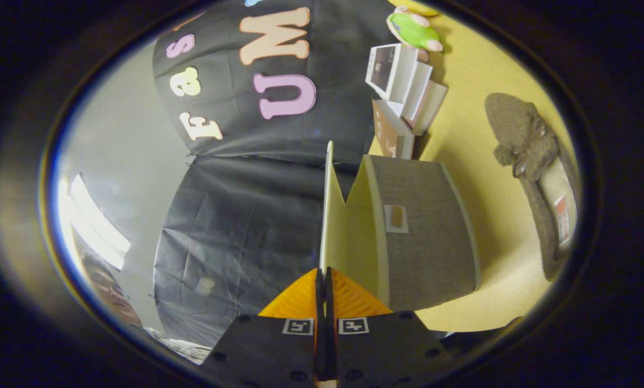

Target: Open the storage box then place both shoes into the box .Put the left shoe in first, then the right shoe, with the right side of both shoes facing outward in a uniform manner.

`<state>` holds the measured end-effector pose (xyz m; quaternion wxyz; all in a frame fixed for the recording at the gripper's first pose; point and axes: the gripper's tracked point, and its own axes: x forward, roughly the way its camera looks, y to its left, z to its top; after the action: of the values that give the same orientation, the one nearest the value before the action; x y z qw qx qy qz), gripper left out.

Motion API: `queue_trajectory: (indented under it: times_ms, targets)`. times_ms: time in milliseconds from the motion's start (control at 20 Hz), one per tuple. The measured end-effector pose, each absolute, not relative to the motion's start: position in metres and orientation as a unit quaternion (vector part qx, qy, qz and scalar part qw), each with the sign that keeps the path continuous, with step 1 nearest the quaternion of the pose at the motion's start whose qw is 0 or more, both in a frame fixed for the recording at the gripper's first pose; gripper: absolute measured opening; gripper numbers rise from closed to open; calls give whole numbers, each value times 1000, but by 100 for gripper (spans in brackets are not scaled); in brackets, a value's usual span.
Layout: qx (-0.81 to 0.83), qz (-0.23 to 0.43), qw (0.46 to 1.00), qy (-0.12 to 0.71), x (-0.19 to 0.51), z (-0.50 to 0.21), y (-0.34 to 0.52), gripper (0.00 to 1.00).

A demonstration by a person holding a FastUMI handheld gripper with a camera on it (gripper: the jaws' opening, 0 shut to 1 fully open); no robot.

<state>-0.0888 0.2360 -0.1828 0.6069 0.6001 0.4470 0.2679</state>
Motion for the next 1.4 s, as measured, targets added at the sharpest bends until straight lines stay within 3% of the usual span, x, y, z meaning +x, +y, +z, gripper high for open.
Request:
queue_trajectory:
  times_ms: [700, 1400]
  targets:
    - [515, 370, 658, 406, -89, -95, 363, 3]
    - [385, 453, 686, 420, -118, -115, 527, 3]
